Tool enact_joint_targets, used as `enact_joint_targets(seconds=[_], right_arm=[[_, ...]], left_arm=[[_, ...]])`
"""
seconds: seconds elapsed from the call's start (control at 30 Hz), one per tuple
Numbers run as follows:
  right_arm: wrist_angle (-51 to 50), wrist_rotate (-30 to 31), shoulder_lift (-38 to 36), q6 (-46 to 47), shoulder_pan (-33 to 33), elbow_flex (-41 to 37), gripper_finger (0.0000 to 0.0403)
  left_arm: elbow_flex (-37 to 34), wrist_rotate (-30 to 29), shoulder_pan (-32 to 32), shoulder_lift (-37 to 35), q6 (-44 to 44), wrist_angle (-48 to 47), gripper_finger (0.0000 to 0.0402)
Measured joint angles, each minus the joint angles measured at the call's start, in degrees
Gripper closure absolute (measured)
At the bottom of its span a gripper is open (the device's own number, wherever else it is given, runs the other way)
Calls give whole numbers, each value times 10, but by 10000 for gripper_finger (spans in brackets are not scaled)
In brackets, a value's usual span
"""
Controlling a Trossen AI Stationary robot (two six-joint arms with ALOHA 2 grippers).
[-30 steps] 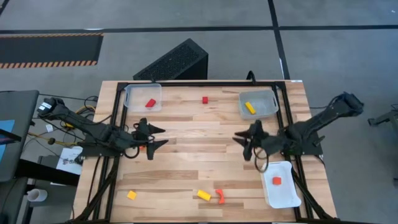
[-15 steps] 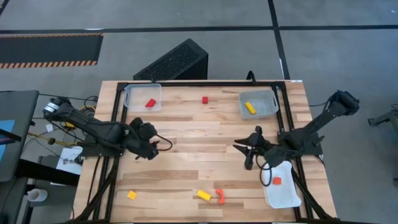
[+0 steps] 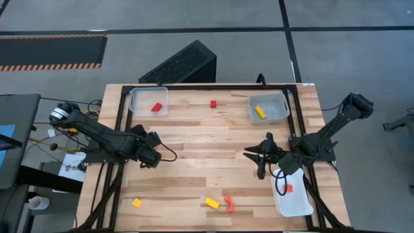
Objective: Sort & place blocks by color
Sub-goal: Put the top orange block into the white bin
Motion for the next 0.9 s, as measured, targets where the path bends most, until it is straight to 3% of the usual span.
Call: enact_joint_targets(seconds=[0.2,0.4,0.53,0.7,0.9], right_arm=[[-3,0,0,0,0,0,285],[12,-2,0,1,8,0,285],[16,-2,0,0,19,0,285],[16,-2,0,0,20,0,285],[16,-1,0,0,20,0,285]], left_arm=[[-5,0,4,-9,9,-10,157],[-57,2,57,-45,66,11,149],[-107,69,109,-116,116,92,136],[-163,127,180,-204,125,107,118],[-203,182,210,-231,119,145,75]])
